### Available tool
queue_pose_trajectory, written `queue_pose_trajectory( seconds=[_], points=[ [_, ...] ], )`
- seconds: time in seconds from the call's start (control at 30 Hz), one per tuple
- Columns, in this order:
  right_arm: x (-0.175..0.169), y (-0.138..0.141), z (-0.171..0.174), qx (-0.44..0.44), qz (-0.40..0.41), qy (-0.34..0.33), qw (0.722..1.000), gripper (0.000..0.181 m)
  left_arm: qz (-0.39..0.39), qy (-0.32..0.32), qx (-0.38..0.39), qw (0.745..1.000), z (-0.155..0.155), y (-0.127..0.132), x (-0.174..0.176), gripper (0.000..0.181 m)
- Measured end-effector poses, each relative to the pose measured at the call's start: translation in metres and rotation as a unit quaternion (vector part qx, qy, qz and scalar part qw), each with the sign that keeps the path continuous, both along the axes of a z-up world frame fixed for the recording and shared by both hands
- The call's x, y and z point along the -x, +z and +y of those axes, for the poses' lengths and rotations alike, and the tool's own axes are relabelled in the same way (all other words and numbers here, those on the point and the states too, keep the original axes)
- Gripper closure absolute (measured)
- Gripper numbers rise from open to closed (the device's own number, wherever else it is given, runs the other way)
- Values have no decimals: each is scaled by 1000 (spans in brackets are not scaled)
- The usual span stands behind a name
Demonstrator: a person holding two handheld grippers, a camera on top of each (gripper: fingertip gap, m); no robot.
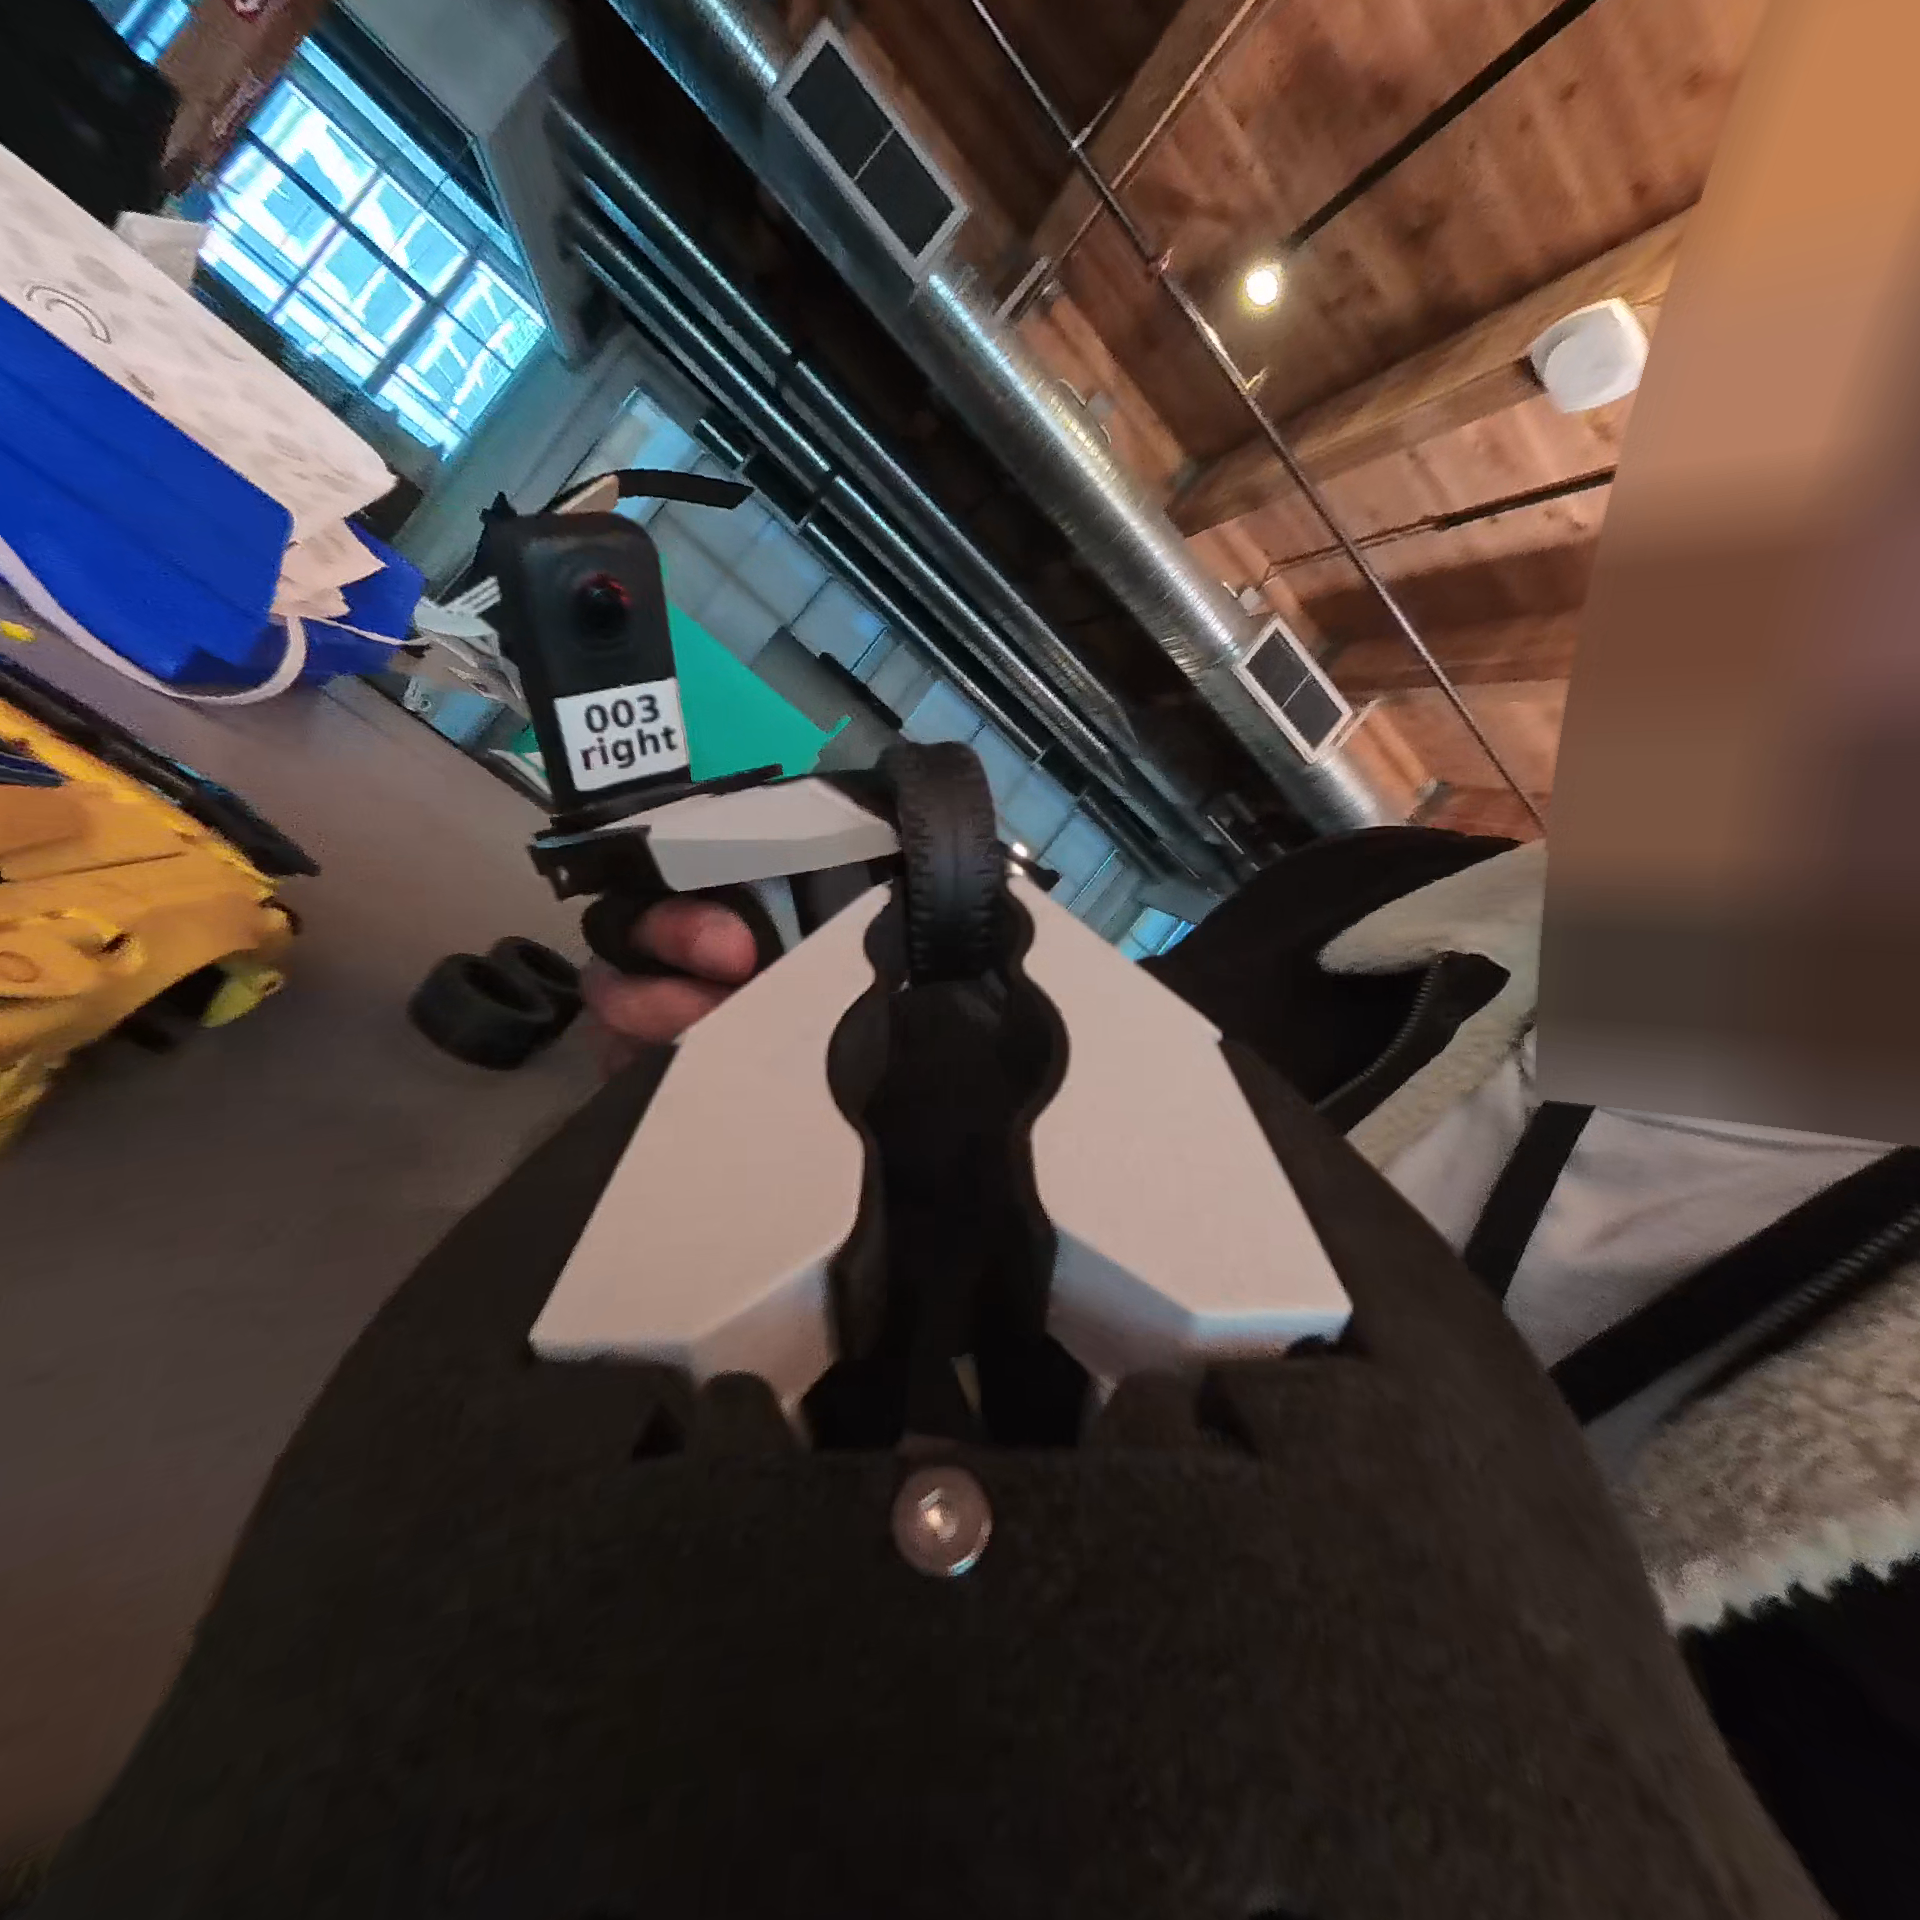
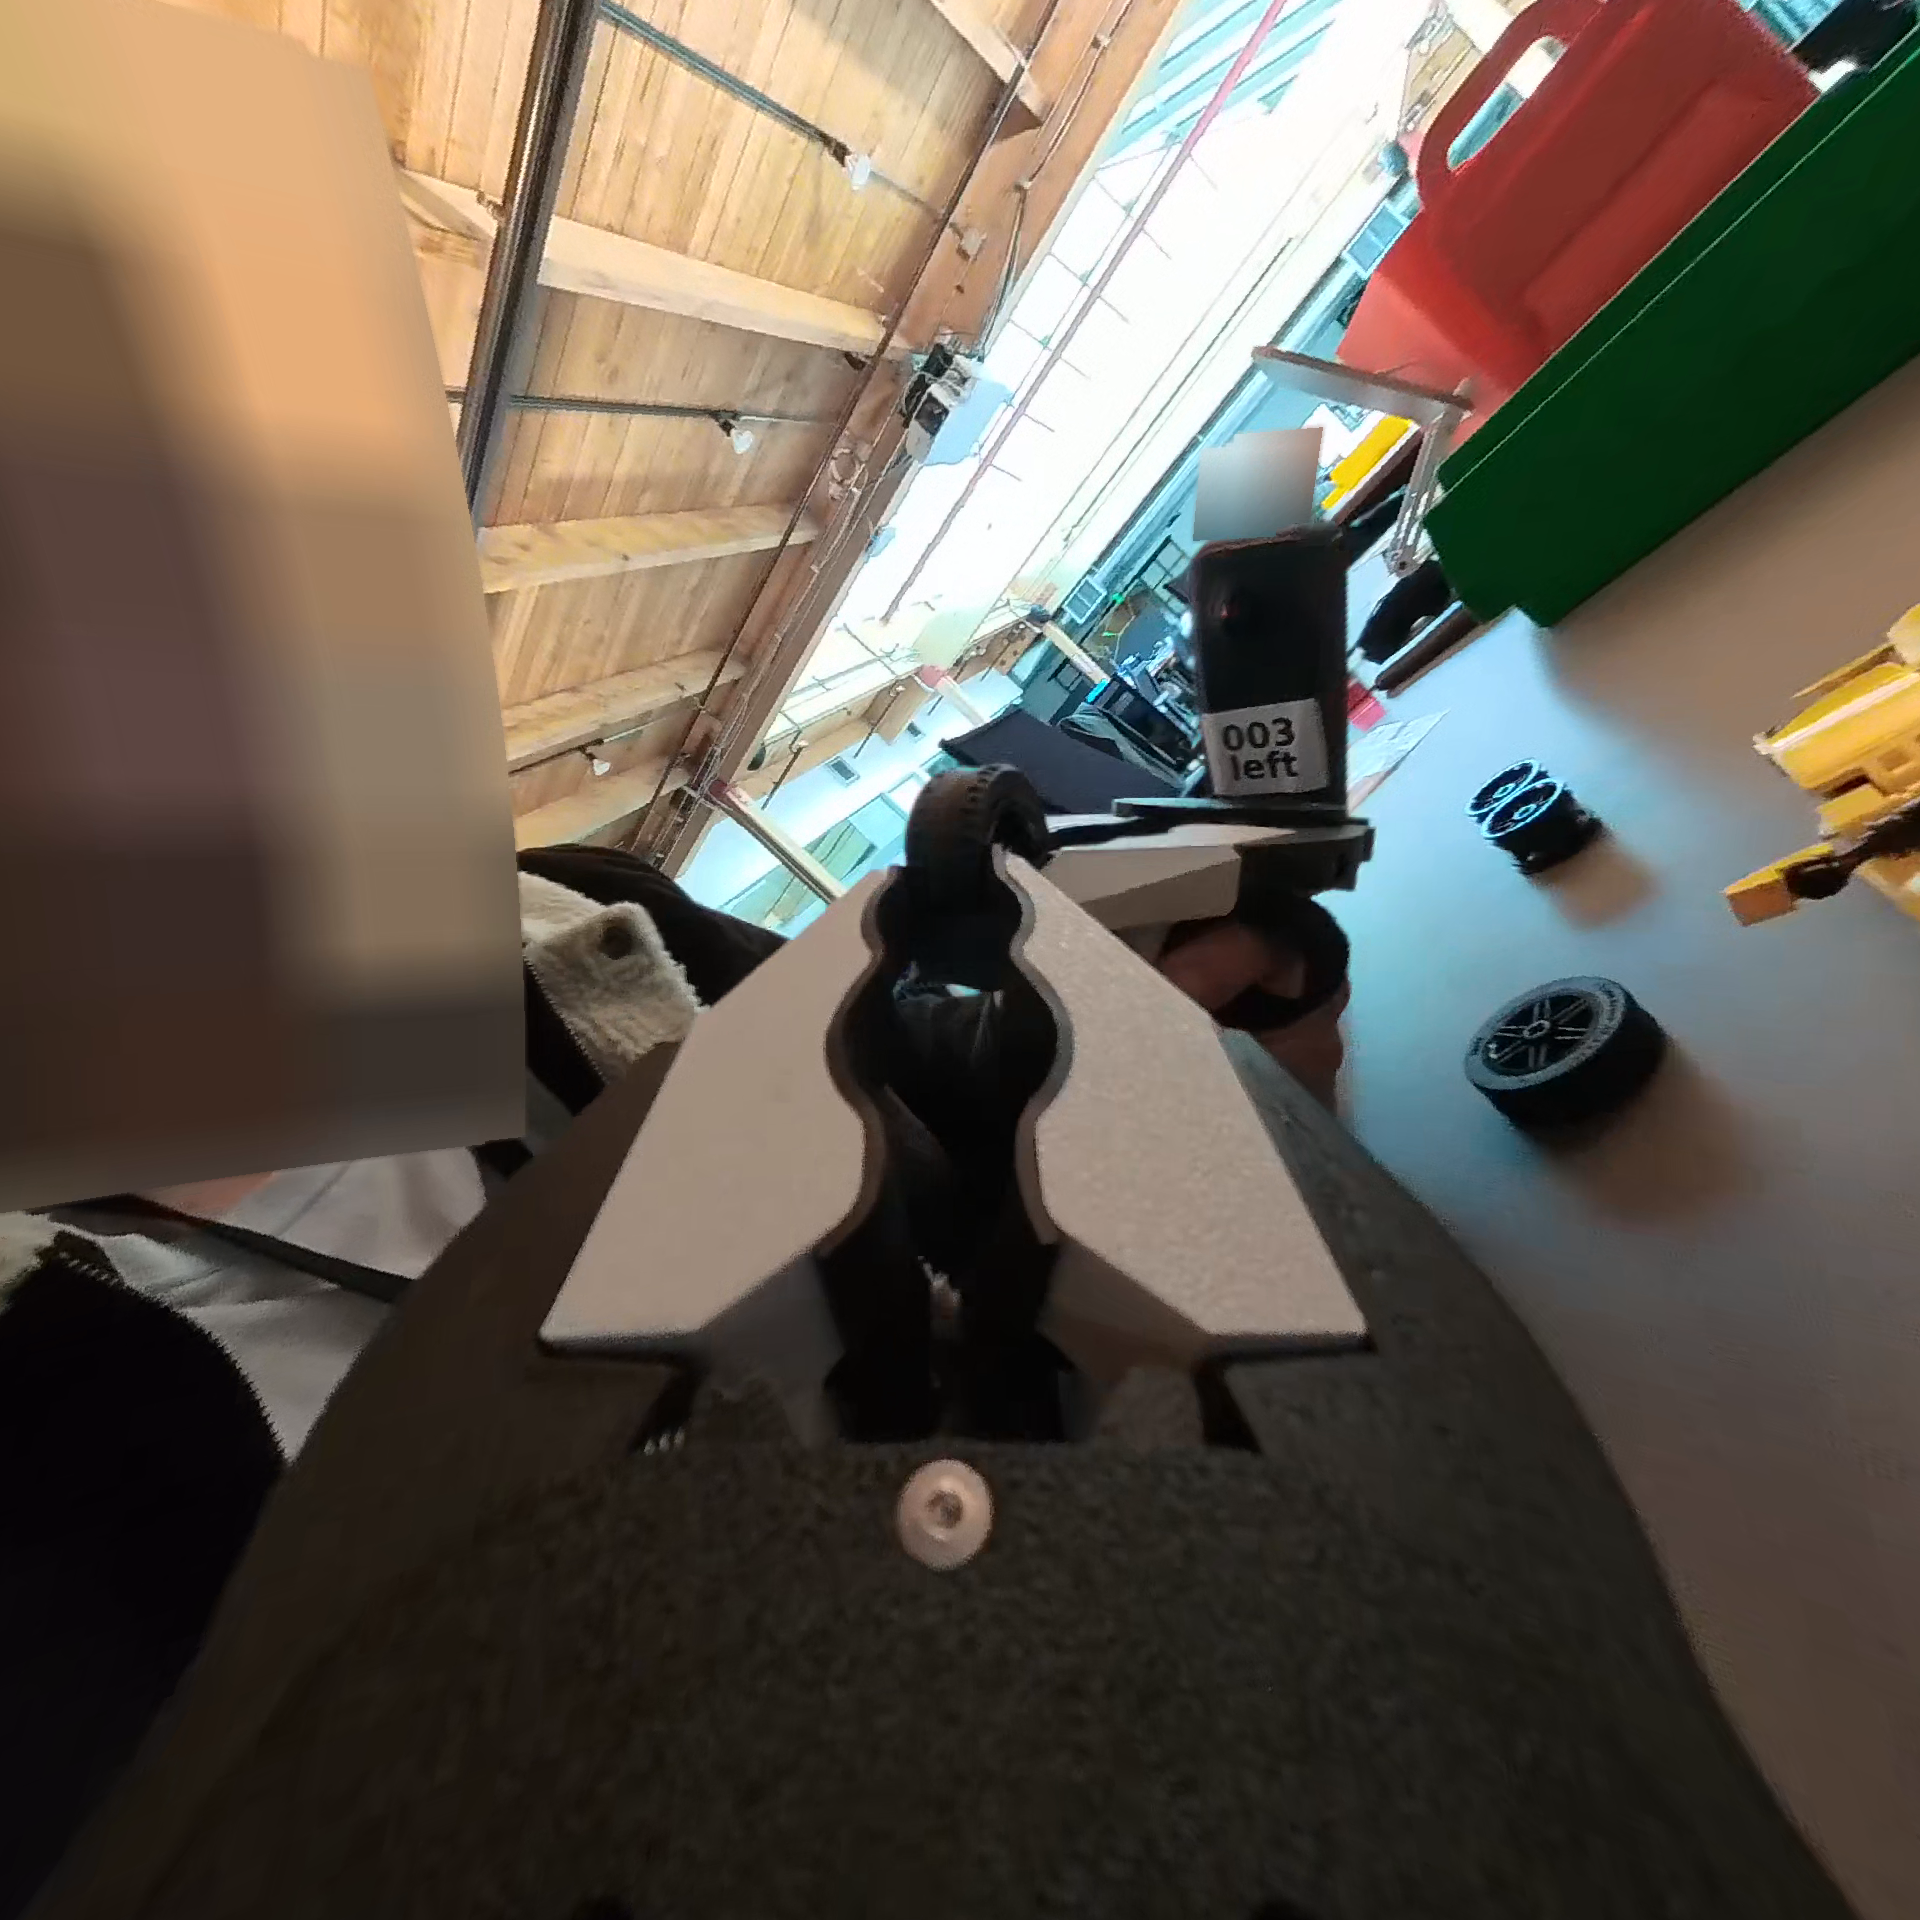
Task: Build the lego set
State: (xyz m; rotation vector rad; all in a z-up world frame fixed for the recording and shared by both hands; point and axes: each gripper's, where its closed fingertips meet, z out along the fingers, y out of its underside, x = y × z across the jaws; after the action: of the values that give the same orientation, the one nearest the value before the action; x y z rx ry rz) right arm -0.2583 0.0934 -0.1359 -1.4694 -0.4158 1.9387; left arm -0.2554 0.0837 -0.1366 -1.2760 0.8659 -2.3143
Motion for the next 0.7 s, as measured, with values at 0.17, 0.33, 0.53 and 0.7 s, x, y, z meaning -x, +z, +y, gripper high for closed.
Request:
queue_pose_trajectory(
  seconds=[0.17, 0.33, 0.53, 0.7],
  points=[
    [-5, -13, 23, -67, -107, -120, 985, 166, 47, 69, -14, 996, 19, -14, -7, 166],
    [-7, -16, 23, -13, -83, -97, 992, 167, 61, 86, -30, 994, 20, -17, -10, 166],
    [-11, -24, 25, 15, -101, -92, 990, 168, 85, 113, -65, 988, 25, -23, -11, 165],
    [-27, -16, 36, -145, -195, -236, 941, 138, 65, 106, 1, 992, 36, -19, -4, 166]
  ],
)
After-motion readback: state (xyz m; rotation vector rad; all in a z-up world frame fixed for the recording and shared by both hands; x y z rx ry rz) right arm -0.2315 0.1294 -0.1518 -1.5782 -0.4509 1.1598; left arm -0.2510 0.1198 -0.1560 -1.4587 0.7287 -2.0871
